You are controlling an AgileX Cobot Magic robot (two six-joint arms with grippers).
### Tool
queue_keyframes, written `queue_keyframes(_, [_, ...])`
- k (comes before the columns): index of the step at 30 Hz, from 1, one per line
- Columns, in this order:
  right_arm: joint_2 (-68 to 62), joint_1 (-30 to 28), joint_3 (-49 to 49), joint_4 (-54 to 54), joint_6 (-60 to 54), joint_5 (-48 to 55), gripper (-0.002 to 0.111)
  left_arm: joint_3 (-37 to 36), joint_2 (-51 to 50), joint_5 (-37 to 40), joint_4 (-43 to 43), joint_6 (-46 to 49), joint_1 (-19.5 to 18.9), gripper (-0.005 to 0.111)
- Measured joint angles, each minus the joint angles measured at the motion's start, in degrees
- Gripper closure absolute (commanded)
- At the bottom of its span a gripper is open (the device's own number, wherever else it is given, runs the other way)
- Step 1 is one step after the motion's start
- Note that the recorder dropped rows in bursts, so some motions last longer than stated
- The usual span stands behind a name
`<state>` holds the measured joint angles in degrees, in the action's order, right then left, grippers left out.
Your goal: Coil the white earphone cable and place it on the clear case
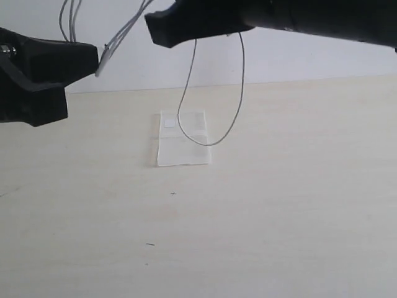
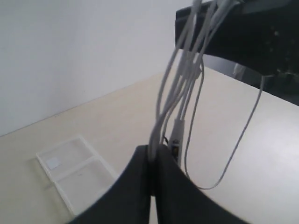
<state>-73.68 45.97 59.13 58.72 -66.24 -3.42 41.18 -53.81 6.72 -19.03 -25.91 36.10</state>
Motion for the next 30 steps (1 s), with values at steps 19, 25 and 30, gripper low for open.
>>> queue_keyframes(19, [1.1,-0.9,2.2,1.2,-0.4,-2.3,0.108,-0.8,-3.5,7.5,-1.7,-2.1,-1.6,0.049])
queue_keyframes(25, [-0.3,-0.9,2.2,1.3,-1.2,0.7,0.108,-0.8,-3.5,15.4,-4.4,-2.1,-7.9,0.049])
queue_keyframes(30, [-3.3,-0.9,3.0,1.3,-1.4,0.9,0.108,-0.8,-3.5,16.2,-4.5,-2.4,-11.8,0.051])
